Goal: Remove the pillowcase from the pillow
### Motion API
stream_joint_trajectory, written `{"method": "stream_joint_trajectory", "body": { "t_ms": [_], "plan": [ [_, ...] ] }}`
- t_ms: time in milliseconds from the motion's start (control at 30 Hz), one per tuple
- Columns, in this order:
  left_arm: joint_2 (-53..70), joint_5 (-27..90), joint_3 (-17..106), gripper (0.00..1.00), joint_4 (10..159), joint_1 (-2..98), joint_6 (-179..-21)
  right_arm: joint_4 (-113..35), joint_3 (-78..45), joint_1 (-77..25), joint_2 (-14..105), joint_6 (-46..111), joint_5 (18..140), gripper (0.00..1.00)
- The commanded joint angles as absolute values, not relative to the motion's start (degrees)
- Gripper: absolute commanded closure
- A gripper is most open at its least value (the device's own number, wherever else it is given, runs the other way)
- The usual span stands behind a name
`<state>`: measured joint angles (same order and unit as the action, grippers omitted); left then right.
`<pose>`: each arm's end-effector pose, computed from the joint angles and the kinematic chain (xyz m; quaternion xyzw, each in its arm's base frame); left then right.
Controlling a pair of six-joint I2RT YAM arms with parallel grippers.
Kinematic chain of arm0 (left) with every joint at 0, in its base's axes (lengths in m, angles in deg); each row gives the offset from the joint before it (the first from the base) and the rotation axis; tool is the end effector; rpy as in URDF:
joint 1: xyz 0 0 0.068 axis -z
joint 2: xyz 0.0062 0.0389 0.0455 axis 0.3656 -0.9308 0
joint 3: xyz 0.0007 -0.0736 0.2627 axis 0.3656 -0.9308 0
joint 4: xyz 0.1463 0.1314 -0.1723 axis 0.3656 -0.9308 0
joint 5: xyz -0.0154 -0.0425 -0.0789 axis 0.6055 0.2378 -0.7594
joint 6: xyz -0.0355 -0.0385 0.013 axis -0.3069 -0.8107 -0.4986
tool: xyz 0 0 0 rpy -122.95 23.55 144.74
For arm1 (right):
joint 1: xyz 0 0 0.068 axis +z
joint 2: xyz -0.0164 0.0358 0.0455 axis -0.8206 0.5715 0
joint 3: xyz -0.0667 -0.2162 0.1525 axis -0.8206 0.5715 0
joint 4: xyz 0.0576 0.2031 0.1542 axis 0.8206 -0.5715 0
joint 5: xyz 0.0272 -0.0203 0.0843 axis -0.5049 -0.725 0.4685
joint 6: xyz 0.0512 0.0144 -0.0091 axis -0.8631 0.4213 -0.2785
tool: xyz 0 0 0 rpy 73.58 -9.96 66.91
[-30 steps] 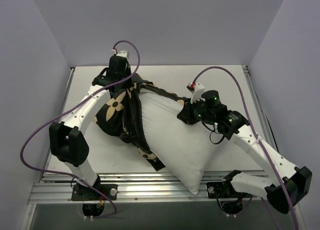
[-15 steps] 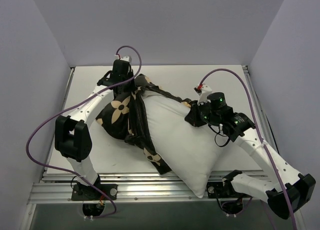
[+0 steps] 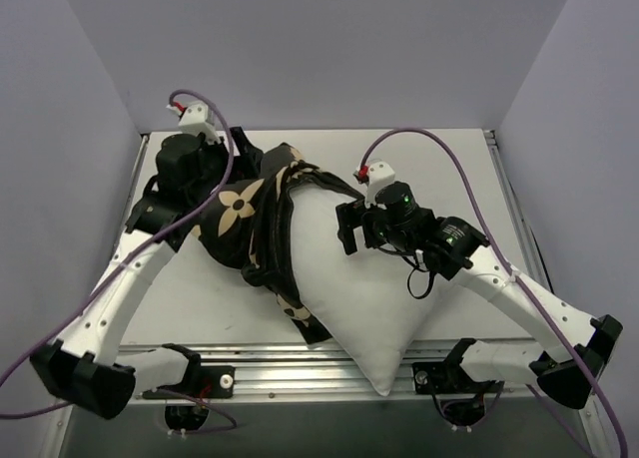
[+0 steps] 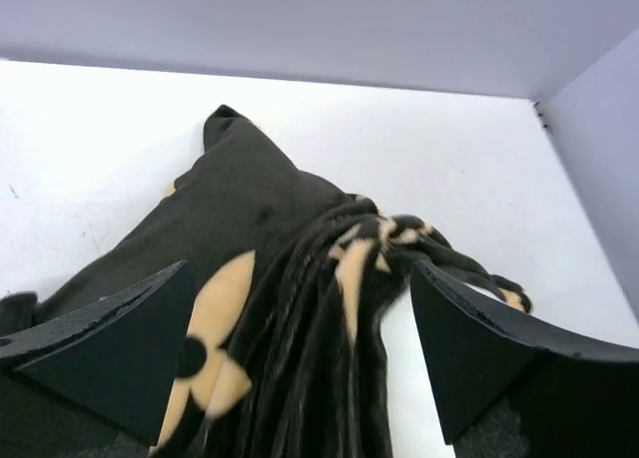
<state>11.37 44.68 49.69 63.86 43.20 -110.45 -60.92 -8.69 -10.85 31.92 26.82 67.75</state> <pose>0.2690 -0.1041 0.4163 -0.0256 0.7900 -0.1969 0.5801 0.1902 0.1821 0.3786 -0.2071 0.8029 0.2419 0.5039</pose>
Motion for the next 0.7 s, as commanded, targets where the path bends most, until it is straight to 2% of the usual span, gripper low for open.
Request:
{"method": "stream_joint_trajectory", "body": {
  "t_ms": [0, 200, 433, 667],
  "plan": [
    [20.1, 46.38, 41.65, 0.04, 57.63, 44.03, -113.66, -61.96, -11.45, -4.36, 32.22, 30.08, 55.47, 0.09],
    [34.54, 43.05, 23.97, 0.04, 53.76, 44.29, -117.72, -60.73, -11.54, 7.42, 34.85, 32.72, 49.05, 0.0],
    [42.54, 40.76, 17.55, 0.04, 51.02, 44.21, -118.24, -62.13, -9.79, 17.79, 41.0, 32.55, 47.19, 0.0],
    [43.16, 37.68, 14.74, 0.04, 51.55, 44.21, -119.56, -61.61, -4.87, 19.92, 47.5, 29.65, 43.95, 0.0]
  ]
}}
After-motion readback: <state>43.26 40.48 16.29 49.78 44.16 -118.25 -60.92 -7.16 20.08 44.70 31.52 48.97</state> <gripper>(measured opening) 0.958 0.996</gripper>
